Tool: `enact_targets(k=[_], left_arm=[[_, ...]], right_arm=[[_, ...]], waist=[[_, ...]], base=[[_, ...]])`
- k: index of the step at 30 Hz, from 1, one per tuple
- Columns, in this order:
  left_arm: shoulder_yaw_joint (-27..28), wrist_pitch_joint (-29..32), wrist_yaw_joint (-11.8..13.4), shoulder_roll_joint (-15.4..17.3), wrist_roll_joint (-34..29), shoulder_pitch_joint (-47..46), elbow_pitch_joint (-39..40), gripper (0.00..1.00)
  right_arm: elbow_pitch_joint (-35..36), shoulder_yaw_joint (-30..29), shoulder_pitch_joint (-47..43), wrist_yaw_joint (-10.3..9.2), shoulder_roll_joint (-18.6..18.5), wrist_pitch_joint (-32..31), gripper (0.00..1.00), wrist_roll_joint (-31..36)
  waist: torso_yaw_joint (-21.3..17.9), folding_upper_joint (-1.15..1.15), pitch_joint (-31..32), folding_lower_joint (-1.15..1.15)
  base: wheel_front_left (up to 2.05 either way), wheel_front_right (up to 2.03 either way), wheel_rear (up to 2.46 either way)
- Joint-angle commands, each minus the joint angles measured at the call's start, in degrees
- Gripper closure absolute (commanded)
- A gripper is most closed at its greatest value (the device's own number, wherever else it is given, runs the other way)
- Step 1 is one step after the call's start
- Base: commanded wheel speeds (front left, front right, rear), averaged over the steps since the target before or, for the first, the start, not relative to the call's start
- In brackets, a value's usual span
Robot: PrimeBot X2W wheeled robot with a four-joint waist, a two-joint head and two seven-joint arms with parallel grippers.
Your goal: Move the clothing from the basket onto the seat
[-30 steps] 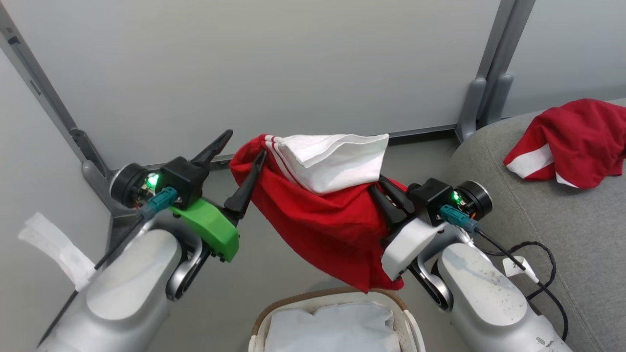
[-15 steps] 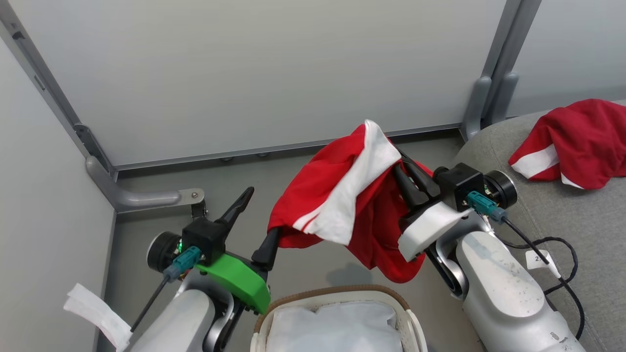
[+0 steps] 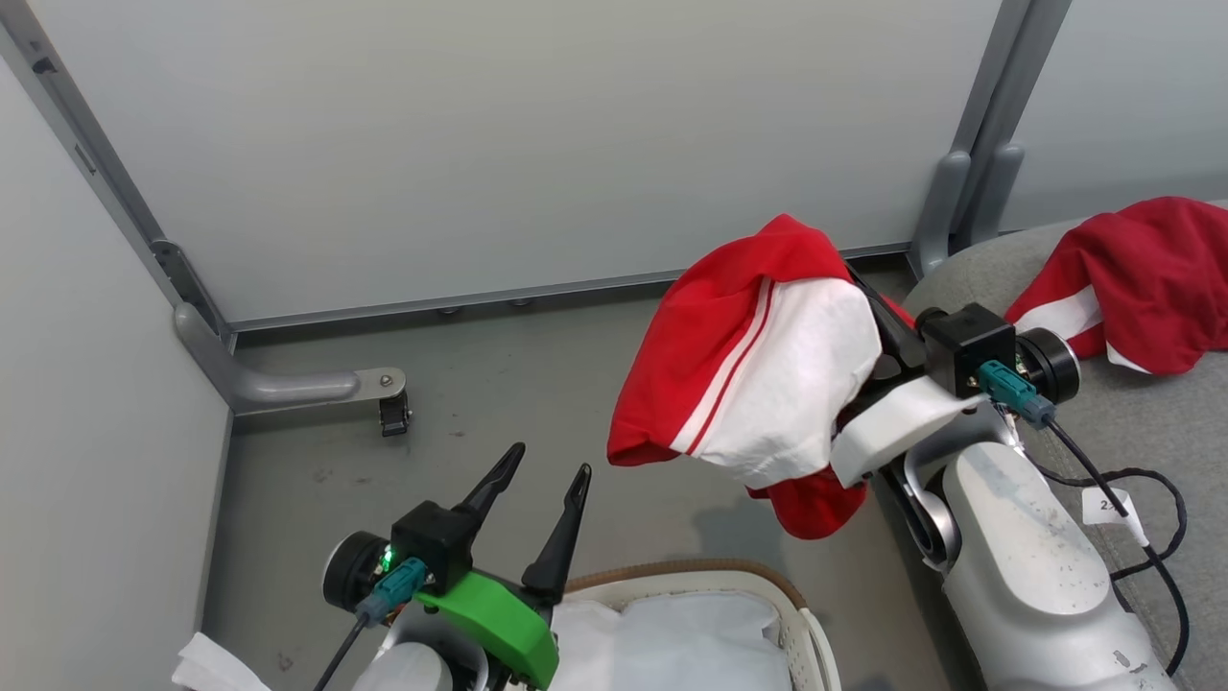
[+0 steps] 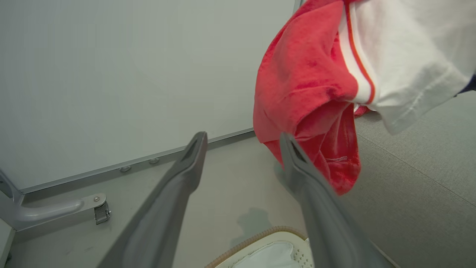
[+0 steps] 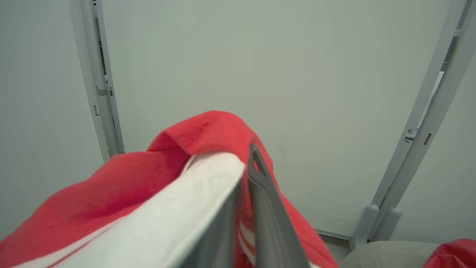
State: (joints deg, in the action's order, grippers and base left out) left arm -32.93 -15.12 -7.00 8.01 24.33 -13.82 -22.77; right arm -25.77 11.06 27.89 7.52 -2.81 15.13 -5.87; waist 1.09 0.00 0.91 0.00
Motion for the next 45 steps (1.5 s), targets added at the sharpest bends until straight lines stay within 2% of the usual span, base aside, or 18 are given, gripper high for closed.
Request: enact_targets(k=[1, 14, 20, 26, 38, 45], left_arm=[[0.5, 0.0, -0.1, -0.2, -0.6, 1.0, -0.2, 0.0], [1.7, 0.0, -0.6, -2.0, -2.3, 2.8, 0.4, 0.0], [2.0, 0.0, -0.6, -2.6, -1.6, 3.4, 1.4, 0.0], [1.9, 0.0, -0.6, -2.6, -2.1, 3.7, 2.2, 0.0], [2.0, 0.0, -0.5, -2.2, -4.0, 1.0, 3.4, 0.0], [1.1, 0.0, -0.5, -1.7, -4.5, 0.2, 3.4, 0.0]], right_arm=[[0.3, -0.5, -0.7, -0.06, -0.2, 0.0, 1.0, 0.4], [0.6, -2.3, -2.2, -0.06, -0.2, 0.0, 1.0, 1.3], [0.6, -2.4, -2.6, -0.06, -0.2, 0.0, 1.0, 1.5], [0.5, -2.9, -2.6, -0.06, -0.2, 0.0, 1.0, 1.9], [1.1, -4.3, -2.3, -0.06, -0.2, 0.1, 1.0, 2.7], [1.4, -5.2, -2.9, -0.06, -0.1, 0.1, 1.0, 2.6]], waist=[[-0.1, 0.0, 0.0, 0.0], [-1.5, 0.0, -0.3, 0.0], [-3.9, 0.0, -1.0, 0.0], [-9.6, 0.0, -2.3, 0.0], [-23.9, 0.0, -5.9, 0.0], [-28.1, 0.0, -6.9, 0.0]], base=[[0.0, 0.0, 0.0], [0.0, 0.0, 0.0], [0.0, 0.0, 0.0], [0.0, 0.0, 0.0], [0.0, 0.0, 0.0], [0.0, 0.0, 0.0]])
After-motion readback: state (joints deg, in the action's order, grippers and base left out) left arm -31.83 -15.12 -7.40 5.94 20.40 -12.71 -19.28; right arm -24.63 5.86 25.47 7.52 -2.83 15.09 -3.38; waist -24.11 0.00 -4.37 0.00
